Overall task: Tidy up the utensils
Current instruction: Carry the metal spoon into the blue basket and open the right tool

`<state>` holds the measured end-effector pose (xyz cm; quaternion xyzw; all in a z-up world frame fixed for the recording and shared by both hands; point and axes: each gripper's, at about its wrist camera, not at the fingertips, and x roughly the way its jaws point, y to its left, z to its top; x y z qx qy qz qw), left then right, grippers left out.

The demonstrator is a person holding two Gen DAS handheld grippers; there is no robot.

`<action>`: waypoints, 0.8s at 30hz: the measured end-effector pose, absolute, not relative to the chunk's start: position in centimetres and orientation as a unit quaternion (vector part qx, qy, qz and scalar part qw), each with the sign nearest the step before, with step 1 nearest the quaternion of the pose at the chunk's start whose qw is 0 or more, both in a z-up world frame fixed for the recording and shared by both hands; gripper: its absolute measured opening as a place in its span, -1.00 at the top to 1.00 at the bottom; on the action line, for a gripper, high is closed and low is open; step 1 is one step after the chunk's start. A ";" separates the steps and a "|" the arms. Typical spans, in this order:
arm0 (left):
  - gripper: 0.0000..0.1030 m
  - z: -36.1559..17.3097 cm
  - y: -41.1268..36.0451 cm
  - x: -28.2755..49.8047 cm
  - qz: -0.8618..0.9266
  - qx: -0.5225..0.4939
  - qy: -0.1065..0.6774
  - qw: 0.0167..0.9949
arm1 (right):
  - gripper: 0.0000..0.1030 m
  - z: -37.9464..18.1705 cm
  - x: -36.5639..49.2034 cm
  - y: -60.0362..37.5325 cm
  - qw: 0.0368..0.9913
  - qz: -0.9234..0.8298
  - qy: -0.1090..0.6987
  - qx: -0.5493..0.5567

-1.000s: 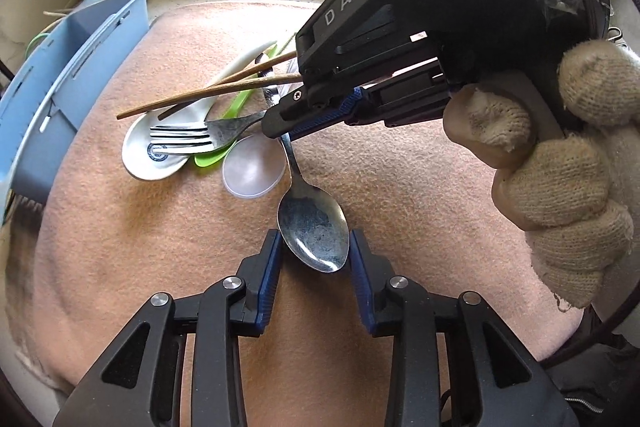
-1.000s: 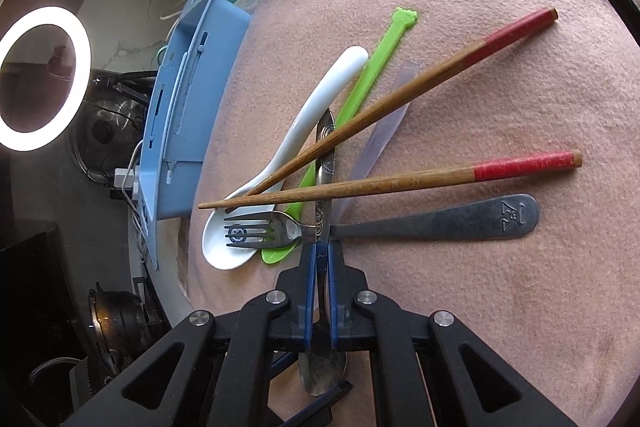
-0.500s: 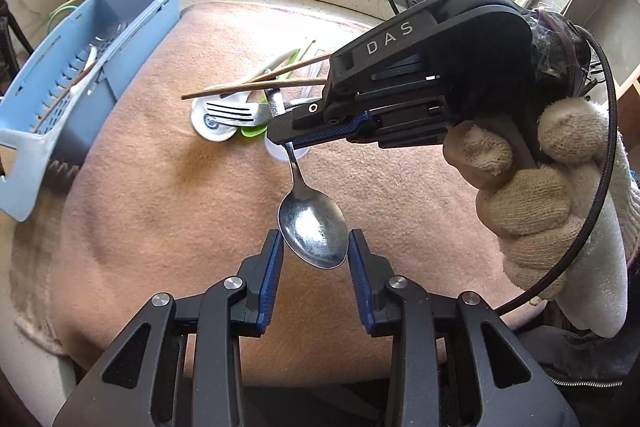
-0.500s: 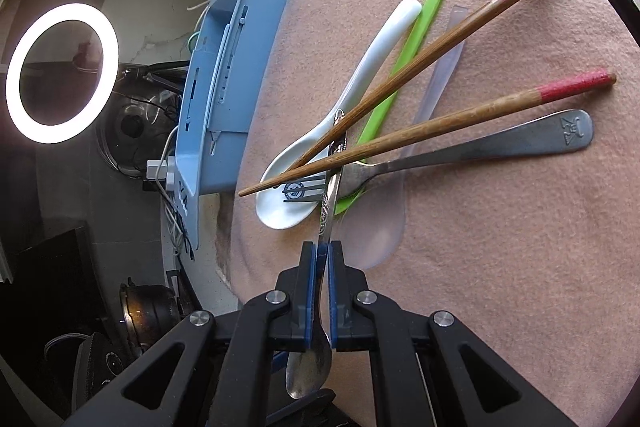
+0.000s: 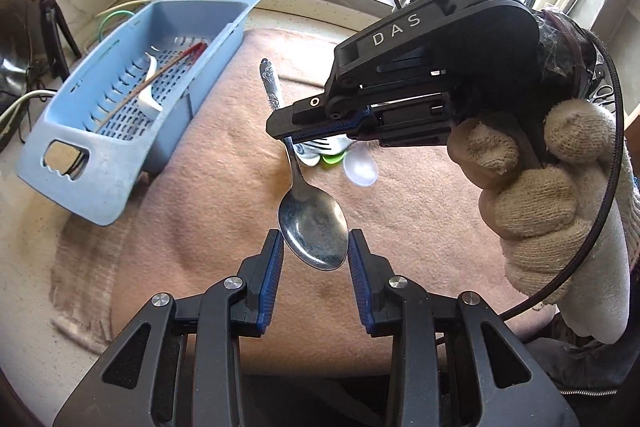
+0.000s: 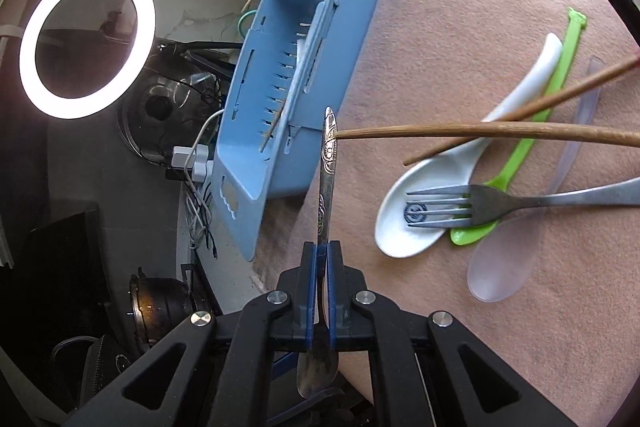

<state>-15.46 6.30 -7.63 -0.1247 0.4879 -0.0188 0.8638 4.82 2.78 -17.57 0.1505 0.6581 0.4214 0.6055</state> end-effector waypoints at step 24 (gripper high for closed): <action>0.42 -8.7 18.3 -8.2 -0.023 -0.089 0.477 0.874 | 0.91 -15.4 10.8 14.2 0.641 0.408 0.632 0.154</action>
